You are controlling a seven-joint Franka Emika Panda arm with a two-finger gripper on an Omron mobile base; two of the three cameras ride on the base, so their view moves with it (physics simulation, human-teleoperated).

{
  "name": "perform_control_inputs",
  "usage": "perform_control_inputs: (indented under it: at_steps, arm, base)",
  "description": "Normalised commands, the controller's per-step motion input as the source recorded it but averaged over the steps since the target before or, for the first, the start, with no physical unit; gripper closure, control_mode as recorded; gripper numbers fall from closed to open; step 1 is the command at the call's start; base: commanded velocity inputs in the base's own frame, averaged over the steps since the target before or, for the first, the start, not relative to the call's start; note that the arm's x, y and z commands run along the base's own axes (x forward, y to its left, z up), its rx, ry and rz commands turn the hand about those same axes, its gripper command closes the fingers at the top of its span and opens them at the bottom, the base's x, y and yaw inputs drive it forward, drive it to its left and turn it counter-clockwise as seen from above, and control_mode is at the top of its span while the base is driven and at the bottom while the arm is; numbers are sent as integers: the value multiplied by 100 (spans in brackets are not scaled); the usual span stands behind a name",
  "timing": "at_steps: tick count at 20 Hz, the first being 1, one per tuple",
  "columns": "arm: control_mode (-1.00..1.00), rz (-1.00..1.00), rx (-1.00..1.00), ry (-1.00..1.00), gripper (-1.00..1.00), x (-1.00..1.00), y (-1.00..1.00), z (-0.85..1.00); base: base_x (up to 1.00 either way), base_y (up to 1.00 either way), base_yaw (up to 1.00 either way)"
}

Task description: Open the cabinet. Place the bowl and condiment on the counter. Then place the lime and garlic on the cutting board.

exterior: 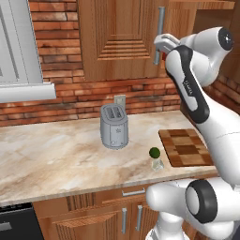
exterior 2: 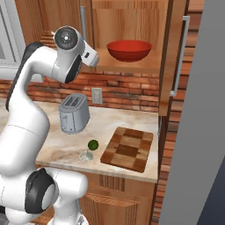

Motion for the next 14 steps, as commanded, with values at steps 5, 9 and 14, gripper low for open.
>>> perform_control_inputs:
  at_steps: [5, 9, 14]
  arm:
    - [-100, 0, 0, -2, -100, 40, 0, -2]
    - [-100, 0, 0, -1, -100, 31, 0, -1]
    - [-100, 0, 0, -1, -100, 27, 0, -1]
  base:
    - [0, 0, 0]
    - [0, 0, 0]
    - [0, 0, 0]
